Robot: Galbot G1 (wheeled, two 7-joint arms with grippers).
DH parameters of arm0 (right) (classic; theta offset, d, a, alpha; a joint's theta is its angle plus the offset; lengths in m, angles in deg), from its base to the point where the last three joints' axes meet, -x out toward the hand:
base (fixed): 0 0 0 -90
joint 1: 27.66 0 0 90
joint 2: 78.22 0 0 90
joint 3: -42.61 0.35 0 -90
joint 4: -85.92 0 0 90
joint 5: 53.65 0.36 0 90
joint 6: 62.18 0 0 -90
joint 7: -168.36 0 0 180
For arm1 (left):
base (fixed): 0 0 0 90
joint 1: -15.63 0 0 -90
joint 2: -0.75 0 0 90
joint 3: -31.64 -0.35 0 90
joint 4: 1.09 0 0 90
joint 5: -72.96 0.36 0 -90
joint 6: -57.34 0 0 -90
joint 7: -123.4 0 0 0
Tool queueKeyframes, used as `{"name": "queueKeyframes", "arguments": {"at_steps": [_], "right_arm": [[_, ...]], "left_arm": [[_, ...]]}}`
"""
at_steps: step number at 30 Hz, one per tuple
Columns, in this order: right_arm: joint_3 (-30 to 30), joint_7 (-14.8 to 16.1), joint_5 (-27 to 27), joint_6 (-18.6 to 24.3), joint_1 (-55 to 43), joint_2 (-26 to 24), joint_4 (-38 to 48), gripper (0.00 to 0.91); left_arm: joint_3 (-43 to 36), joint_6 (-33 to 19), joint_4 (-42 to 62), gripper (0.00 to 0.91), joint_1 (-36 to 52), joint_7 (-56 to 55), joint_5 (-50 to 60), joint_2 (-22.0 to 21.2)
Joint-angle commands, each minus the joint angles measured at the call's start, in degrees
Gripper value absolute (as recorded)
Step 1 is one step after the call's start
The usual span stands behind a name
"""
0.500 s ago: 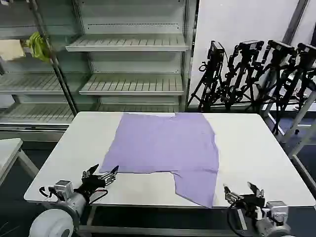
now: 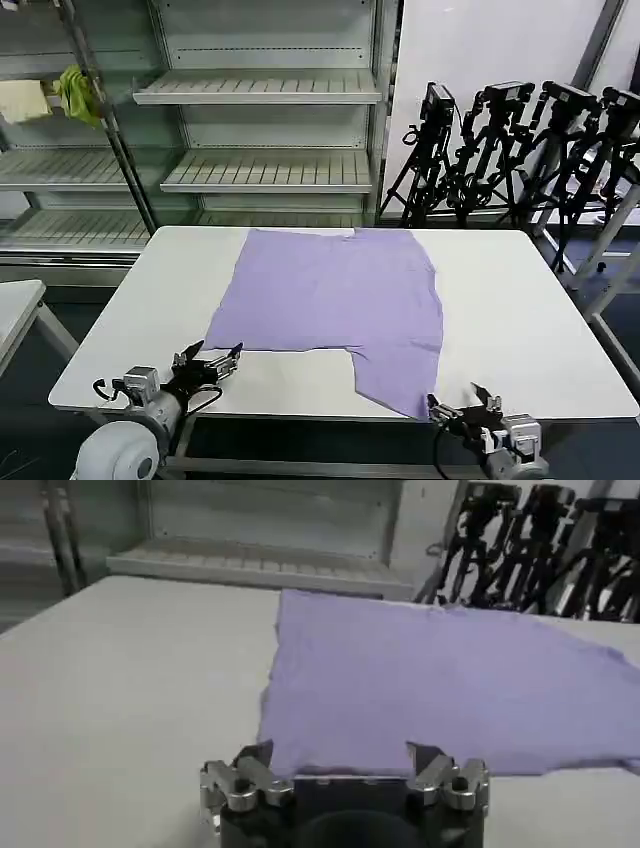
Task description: Fold and organize the clothes.
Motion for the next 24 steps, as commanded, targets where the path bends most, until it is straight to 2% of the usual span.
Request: {"name": "queueKeyframes", "arguments": {"at_steps": [1,14,24], "right_arm": [[-3.36,0.2,-0.99,0.01,-0.71,0.21,0.83,0.907],[-4.84,0.76,-2.82,0.02,-0.88,1.72,1.6,0.907],[-2.49,1.18,-2.79,0.1,0.51,1.48,-0.33,0.907]], "left_arm": [[-0.52,-0.02,2.52,0.907,1.04,0.11,0.49,-0.27],[-0.22,-0.04,3.71,0.907,2.49,0.26,1.08,-0.38],[0.81,-0.02,0.87,0.907,1.9,0.32,0.97,-0.26]]}}
